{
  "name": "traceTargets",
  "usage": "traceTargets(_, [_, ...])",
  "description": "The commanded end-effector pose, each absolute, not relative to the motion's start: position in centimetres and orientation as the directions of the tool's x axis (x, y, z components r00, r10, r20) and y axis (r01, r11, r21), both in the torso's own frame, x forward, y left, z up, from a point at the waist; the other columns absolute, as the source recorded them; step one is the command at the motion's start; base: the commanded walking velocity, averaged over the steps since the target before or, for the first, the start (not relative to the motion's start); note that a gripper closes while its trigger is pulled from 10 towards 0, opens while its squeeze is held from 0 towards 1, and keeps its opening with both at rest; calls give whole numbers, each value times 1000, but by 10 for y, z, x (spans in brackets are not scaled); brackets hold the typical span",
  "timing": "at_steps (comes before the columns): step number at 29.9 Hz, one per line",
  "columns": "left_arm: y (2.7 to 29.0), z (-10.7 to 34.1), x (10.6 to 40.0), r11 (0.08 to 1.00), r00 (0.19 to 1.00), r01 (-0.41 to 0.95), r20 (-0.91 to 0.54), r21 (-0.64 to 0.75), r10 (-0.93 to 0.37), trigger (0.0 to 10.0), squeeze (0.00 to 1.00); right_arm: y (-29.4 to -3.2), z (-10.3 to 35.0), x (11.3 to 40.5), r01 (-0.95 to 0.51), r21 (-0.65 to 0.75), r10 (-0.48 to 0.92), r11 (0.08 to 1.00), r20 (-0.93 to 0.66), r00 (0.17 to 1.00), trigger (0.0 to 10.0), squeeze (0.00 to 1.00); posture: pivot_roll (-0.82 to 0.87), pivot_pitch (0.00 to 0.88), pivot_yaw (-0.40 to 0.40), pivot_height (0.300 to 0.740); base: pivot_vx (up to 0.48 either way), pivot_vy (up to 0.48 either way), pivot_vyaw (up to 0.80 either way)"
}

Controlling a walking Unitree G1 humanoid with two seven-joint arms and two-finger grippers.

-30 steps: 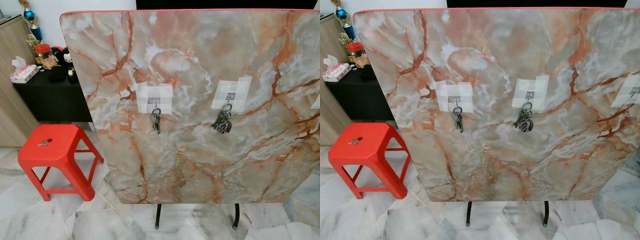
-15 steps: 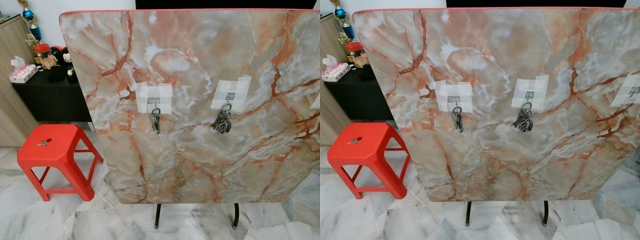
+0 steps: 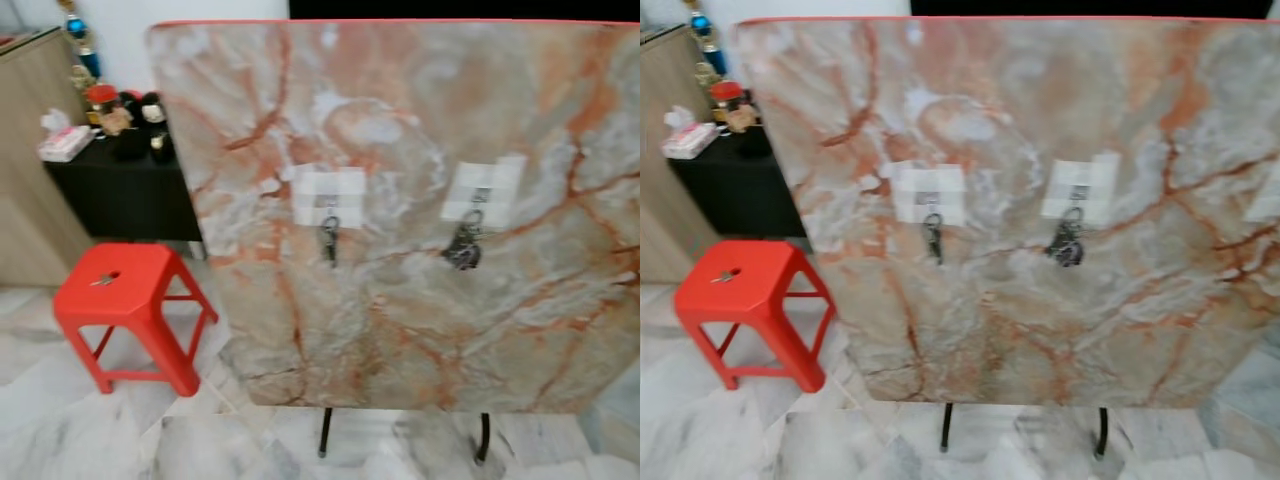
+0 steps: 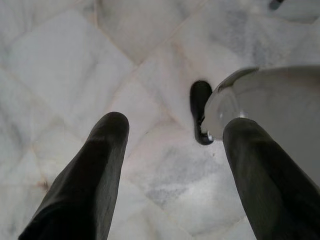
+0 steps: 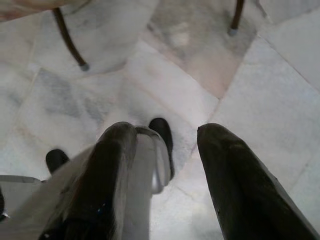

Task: Hang keys on a hook

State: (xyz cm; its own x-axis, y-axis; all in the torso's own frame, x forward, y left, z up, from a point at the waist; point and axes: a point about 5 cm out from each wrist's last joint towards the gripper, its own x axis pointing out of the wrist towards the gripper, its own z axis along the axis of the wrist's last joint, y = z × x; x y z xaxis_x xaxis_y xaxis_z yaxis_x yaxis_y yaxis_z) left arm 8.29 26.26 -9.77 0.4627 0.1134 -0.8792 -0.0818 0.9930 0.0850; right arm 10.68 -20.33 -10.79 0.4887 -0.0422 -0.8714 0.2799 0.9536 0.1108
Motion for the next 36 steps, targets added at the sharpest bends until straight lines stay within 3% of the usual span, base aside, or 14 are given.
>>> traceTargets(1, [266, -97, 79, 992, 448, -80, -886, 93, 119, 10000, 0, -202, -108, 106, 293, 114, -46, 949, -872, 487, 10000, 0, -54, 0, -29, 740, 0, 420, 0])
traceTargets(36, [265, -98, 80, 992, 452, -92, -884, 83, 116, 10000, 0, -203, -107, 108, 287, 120, -42, 950, -865, 499, 10000, 0, -40, 0, -40, 740, 0, 431, 0])
